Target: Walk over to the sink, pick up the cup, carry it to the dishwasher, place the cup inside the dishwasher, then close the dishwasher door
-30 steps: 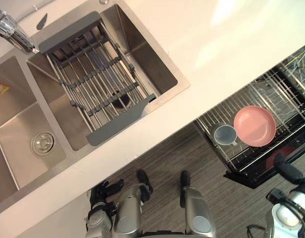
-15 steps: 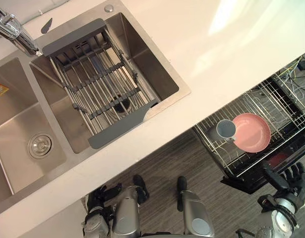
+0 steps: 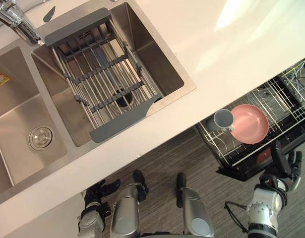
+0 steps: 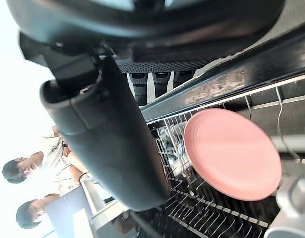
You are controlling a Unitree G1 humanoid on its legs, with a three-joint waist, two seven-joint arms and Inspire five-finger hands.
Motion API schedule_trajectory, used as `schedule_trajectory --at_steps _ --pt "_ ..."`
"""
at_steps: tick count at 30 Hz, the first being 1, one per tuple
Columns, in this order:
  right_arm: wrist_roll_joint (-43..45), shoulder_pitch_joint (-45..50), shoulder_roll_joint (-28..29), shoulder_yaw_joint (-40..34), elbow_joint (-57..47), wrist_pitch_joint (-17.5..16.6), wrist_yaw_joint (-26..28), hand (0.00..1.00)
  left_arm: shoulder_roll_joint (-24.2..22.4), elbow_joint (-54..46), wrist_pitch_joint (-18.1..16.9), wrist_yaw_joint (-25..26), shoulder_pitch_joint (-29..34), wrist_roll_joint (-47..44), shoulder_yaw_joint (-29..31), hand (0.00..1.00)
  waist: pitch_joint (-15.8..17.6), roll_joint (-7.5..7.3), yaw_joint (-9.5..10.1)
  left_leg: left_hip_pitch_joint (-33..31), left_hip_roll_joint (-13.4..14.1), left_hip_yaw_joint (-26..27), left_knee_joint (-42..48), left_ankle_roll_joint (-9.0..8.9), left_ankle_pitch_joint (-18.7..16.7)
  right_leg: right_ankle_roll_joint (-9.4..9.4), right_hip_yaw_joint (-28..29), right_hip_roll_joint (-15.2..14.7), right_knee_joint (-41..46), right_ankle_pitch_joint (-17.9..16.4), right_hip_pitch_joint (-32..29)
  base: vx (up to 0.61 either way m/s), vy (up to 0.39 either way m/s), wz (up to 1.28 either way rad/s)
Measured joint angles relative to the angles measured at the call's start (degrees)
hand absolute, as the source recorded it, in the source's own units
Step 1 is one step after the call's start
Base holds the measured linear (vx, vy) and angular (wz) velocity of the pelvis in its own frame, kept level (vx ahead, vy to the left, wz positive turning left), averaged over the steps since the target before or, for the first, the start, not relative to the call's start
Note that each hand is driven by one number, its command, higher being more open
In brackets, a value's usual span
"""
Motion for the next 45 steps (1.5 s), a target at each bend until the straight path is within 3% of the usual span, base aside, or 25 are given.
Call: schedule_trajectory --at_steps 4,10,13,19,23,28,32,37,40,45 --pt "2.61 -5.81 -0.63 3.84 0.31 -0.61 1.25 0.90 0.03 -0.44 -0.09 -0.37 -1.27 0.43 0.00 0.90 0.34 0.62 0.32 0.00 -1.05 -1.73 -2.94 -0.02 2.66 -0.57 -1.84 -0.28 -0.42 0.37 -0.03 -0.04 -0.050 0.28" --pt "2.78 -18.18 -6.23 9.88 6.83 -0.35 4.99 0.90 0.09 -0.52 -0.42 -0.73 -2.96 0.56 0.10 0.90 1.92 3.60 1.82 -0.20 -2.56 -5.21 -7.45 0.02 6.71 -1.19 -4.93 -0.36 -0.87 0.75 -0.04 -0.03 -0.040 0.25" --pt "2.98 -18.58 -5.96 10.84 9.35 -0.29 7.74 0.90 0.27 -0.37 -0.57 -0.74 -3.11 0.66 0.15 0.90 1.99 3.73 1.77 -0.53 -3.05 -6.77 -8.33 -0.08 7.58 -1.33 -5.62 -0.27 -0.88 0.84 -0.18 -0.01 -0.017 0.17" --pt "1.91 -21.54 -7.19 10.87 13.57 -0.06 7.97 0.90 0.38 -0.27 -0.60 -0.74 -3.83 2.15 0.15 0.90 2.00 3.75 1.74 -0.99 -3.12 -7.89 -8.50 -0.27 8.05 -1.49 -5.98 -0.32 -0.98 1.39 -0.49 -0.05 0.021 0.04" --pt "-1.42 -20.20 -9.27 11.88 14.08 1.89 8.36 0.90 0.56 -0.24 -0.58 -0.74 -4.00 2.14 0.15 0.90 1.99 3.72 1.51 -0.80 -3.18 -9.48 -8.66 -0.58 8.29 -1.69 -6.56 0.05 -1.79 1.73 0.32 -0.01 0.007 0.03" --pt "-12.64 -12.16 -10.72 16.90 16.46 6.09 11.18 0.90 1.02 2.03 -0.41 -1.10 -4.12 2.16 0.09 0.90 1.50 2.98 0.58 1.31 -3.51 -11.56 -9.92 -0.83 8.90 -1.73 -8.59 0.46 -4.17 1.83 4.10 0.07 -0.009 0.16" --pt "-26.71 -3.69 -9.40 19.25 19.07 10.63 13.20 0.90 2.78 2.80 0.03 -1.91 -3.72 2.84 0.09 0.90 0.11 1.34 0.38 4.19 -4.13 -12.51 -11.57 -0.83 8.92 -1.53 -9.31 0.76 -6.28 1.88 7.68 0.09 -0.019 0.11" --pt "-39.11 5.52 -8.54 18.91 22.97 11.63 14.12 0.90 6.10 5.54 1.13 -3.11 0.40 7.02 0.13 0.90 -7.13 -1.82 -0.80 8.35 -5.08 -12.07 -14.29 -0.88 8.96 -0.77 -9.06 0.34 -9.31 2.28 11.81 0.05 0.024 -0.02" --pt "-43.04 7.92 -8.41 18.32 25.27 11.81 14.42 0.90 6.40 6.63 1.24 -4.00 1.86 7.31 0.13 0.90 -9.54 -2.47 -0.99 10.85 -5.29 -11.66 -15.95 -1.04 9.30 -0.46 -8.63 0.09 -10.40 2.51 13.47 -0.02 0.030 -0.07" --pt "-47.07 10.24 -6.68 16.27 29.92 12.45 15.25 0.90 6.53 6.77 1.26 -5.10 3.69 9.50 0.16 0.90 -12.43 -2.33 -1.05 14.59 -6.21 -11.57 -21.84 -1.49 11.72 -0.26 -8.50 -0.22 -10.86 2.59 14.66 -0.02 0.022 -0.03"
